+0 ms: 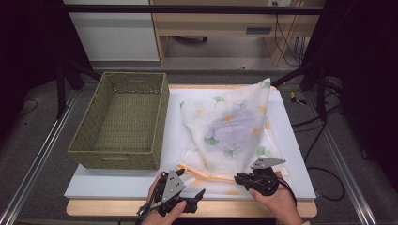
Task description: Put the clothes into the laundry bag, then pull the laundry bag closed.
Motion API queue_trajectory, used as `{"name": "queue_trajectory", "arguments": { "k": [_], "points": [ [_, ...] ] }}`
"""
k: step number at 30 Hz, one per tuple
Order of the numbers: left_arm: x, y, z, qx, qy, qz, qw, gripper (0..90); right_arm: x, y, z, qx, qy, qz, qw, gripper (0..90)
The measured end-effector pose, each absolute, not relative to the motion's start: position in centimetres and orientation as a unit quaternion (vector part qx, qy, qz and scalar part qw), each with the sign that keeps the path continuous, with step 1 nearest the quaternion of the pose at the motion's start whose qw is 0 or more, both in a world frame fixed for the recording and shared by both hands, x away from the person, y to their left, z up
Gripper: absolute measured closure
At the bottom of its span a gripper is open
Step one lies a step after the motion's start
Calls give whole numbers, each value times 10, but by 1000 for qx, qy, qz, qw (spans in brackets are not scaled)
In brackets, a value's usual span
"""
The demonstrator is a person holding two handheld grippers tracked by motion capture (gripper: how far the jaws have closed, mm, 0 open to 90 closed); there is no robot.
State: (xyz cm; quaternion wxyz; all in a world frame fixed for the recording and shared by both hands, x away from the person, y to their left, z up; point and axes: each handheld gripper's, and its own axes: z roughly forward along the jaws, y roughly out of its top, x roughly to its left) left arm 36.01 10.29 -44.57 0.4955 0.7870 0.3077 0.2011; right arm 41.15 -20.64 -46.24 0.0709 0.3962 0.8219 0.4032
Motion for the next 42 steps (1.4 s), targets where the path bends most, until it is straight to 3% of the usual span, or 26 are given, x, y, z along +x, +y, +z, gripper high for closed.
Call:
{"name": "queue_trajectory", "arguments": {
  "k": [11,17,29,37,42],
  "points": [
    [355,116,-448,779,331,221,484,100,409,-205,-461,393,821,406,80,639],
    [354,120,-448,780,335,223,479,99,407,-207,-456,397,810,423,86,515],
    [358,122,-450,784,346,226,463,99,405,-209,-442,381,776,482,144,327],
    [362,130,-449,780,372,233,446,113,408,-216,-439,385,751,514,155,205],
    [362,129,-450,785,369,231,441,134,406,-216,-436,364,757,504,201,260]
  ]
}}
